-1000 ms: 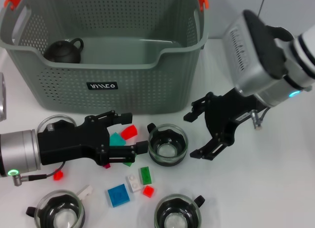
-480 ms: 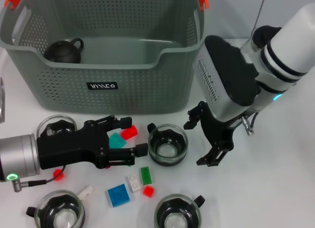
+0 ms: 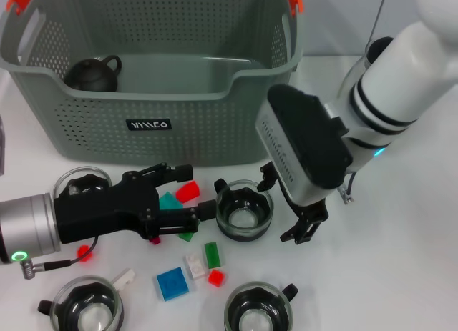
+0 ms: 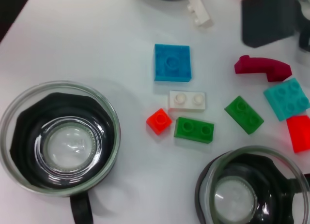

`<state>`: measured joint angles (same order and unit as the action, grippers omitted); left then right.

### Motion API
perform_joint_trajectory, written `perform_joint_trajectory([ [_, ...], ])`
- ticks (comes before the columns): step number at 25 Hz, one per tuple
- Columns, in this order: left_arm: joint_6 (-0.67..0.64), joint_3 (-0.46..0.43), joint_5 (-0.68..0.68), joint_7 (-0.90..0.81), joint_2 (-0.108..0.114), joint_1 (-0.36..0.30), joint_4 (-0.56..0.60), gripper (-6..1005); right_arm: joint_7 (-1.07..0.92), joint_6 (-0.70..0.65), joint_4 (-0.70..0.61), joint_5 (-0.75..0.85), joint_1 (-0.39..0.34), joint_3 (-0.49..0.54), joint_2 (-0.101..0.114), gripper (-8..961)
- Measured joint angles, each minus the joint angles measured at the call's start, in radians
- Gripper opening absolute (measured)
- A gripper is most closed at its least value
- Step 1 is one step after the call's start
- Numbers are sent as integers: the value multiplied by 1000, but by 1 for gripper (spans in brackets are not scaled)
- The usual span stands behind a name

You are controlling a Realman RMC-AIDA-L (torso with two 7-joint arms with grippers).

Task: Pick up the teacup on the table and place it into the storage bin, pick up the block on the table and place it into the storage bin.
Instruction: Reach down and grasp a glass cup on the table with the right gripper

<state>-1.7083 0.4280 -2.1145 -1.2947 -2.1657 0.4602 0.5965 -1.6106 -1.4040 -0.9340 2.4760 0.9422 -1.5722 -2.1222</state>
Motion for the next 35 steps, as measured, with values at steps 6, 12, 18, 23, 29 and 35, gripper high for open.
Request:
perform_joint_trajectory([
  [6, -4, -6, 1, 0, 1, -1, -2, 951, 0, 37, 0, -21, 6, -61, -2, 921],
  [12, -5, -6, 1, 0, 1, -3, -2, 950, -9, 83, 9, -34, 10, -139, -2, 921],
  [18, -5, -6, 1, 0, 1, -10, -1, 950, -25, 114, 23, -57, 11, -189, -2, 920],
  [23, -5, -6, 1, 0, 0, -15, -3, 950, -36, 119, 24, -71, 7, -212, -2, 917],
  [29, -5, -6, 1, 3, 0, -19, -4, 951, -62, 152, 42, -71, 3, -254, -2, 776],
  [35, -5, -6, 1, 3, -2, -23, -5, 951, -75, 156, 43, -71, 1, -261, -2, 680],
])
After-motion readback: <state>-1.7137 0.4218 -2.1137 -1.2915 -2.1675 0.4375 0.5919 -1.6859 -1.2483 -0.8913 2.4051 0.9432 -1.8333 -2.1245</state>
